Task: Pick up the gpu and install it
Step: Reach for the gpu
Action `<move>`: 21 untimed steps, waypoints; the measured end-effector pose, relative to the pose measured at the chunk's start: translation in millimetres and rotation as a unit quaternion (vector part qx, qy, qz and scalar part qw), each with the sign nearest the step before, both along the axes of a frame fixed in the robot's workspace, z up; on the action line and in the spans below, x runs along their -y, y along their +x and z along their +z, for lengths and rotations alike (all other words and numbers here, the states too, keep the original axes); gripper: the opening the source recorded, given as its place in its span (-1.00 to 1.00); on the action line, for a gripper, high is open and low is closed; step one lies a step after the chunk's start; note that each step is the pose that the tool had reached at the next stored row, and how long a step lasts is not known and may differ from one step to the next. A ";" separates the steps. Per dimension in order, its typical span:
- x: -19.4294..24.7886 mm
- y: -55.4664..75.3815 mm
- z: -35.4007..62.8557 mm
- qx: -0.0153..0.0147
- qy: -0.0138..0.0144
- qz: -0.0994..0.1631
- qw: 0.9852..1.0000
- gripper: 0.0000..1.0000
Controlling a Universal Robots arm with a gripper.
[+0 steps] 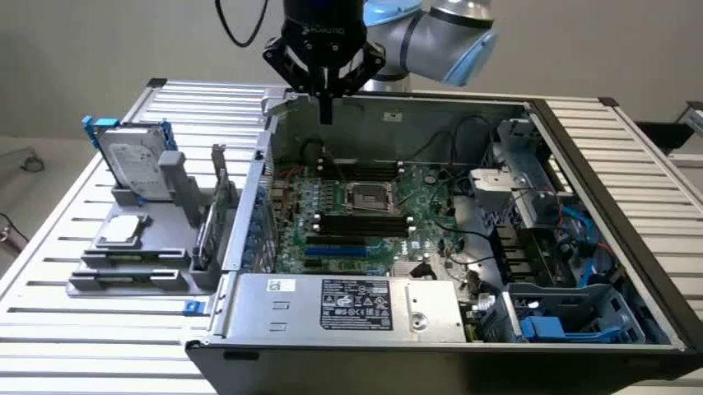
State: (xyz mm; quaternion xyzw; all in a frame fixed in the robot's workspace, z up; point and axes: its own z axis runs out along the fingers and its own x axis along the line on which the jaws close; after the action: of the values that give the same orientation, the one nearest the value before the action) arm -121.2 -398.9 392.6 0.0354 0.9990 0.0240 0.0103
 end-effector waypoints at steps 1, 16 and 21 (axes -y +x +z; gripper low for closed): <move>0.0 0.0 0.0 0.000 0.000 0.000 1.000 -0.79; 0.0 -26.8 -2.6 -0.012 0.000 0.001 1.000 -0.79; 0.0 -47.7 -6.7 -0.012 -0.003 0.002 1.000 -0.79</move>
State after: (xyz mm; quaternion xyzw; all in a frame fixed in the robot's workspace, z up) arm -168.8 -398.9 386.0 0.0340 0.9992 0.0206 -0.0019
